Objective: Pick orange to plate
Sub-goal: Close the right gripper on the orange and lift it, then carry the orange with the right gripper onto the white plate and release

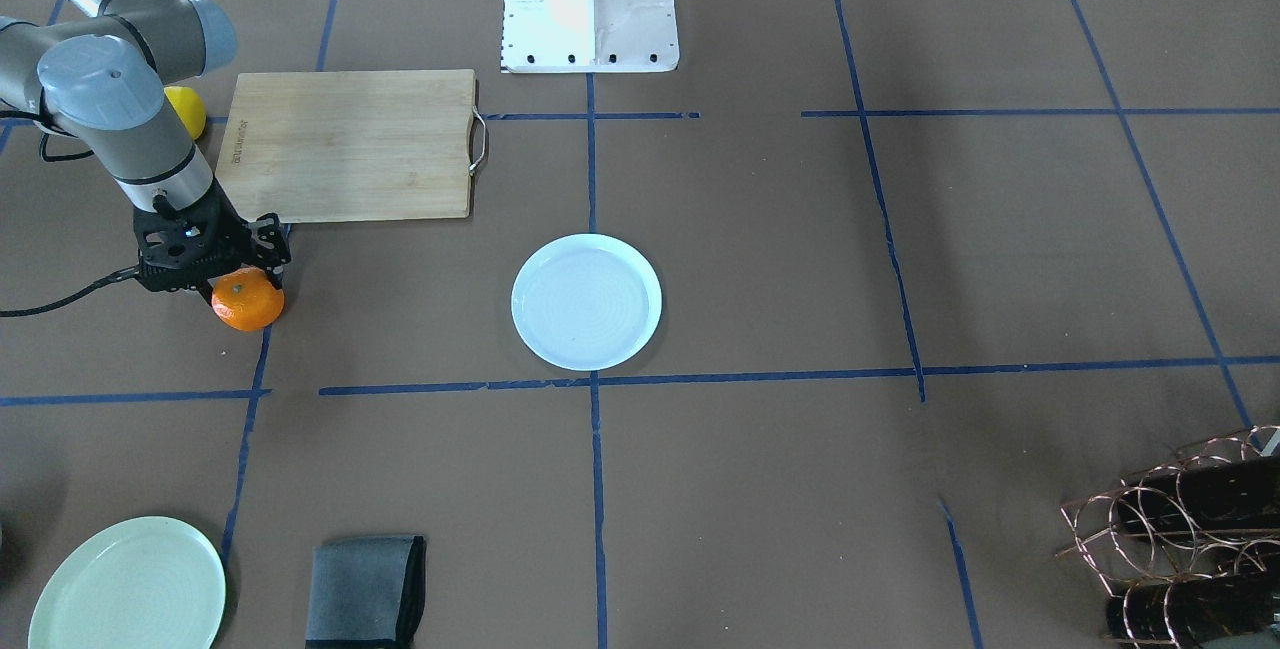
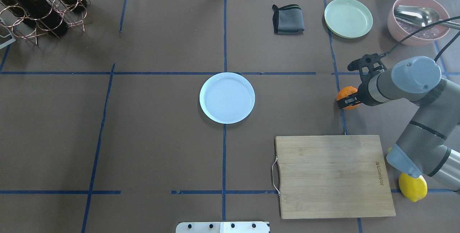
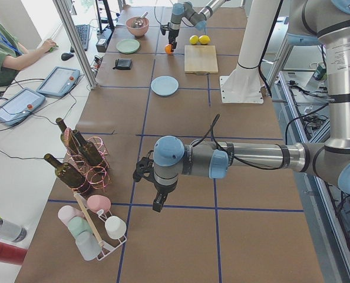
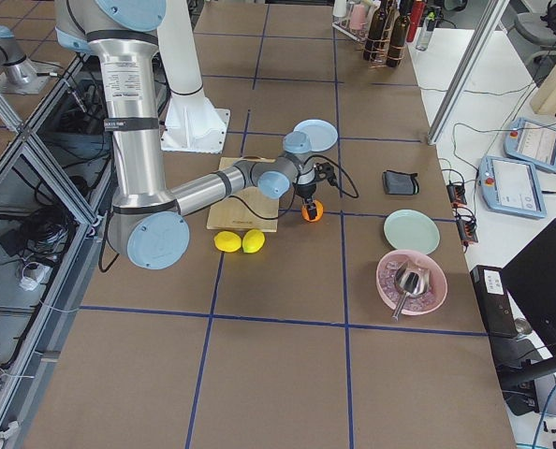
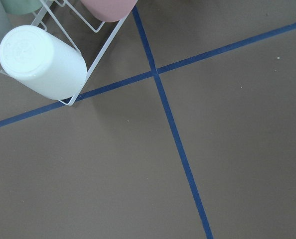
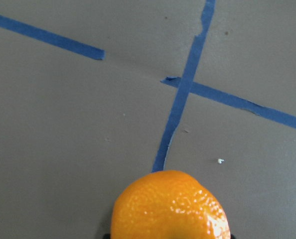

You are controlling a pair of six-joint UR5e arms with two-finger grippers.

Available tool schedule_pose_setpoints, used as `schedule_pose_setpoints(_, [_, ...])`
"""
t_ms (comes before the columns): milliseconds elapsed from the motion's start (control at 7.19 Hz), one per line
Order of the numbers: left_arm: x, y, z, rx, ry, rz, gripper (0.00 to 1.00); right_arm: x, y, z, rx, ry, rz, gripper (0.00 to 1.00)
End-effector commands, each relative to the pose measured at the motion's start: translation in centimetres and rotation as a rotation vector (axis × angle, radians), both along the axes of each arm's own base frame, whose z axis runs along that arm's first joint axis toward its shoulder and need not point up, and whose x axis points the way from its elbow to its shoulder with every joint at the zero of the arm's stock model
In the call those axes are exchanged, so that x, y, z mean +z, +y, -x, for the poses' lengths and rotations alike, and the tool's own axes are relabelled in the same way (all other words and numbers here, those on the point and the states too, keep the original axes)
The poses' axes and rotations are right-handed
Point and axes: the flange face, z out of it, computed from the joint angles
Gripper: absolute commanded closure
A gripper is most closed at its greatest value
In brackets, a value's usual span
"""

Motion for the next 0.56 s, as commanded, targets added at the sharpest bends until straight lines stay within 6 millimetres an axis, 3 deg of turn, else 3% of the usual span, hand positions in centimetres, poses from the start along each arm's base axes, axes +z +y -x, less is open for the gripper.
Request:
schedule_pose_setpoints(0, [0.0,0.0,0.0,0.0,0.0,0.0,0.0,-8.9,-3.1,3.6,0.007,-0.001,0.008,0.96])
schedule_pose_setpoints(278, [-0.1,0.0,0.1,-0.002,0.0,0.0,0.0,-20.3,-2.4,11.7,0.065,-0.022,0.105,0.93])
schedule_pose_setpoints(417, [-0.1,0.0,0.1,-0.005,0.0,0.001,0.0,-24.1,-2.4,16.2,0.084,-0.026,0.116,0.92])
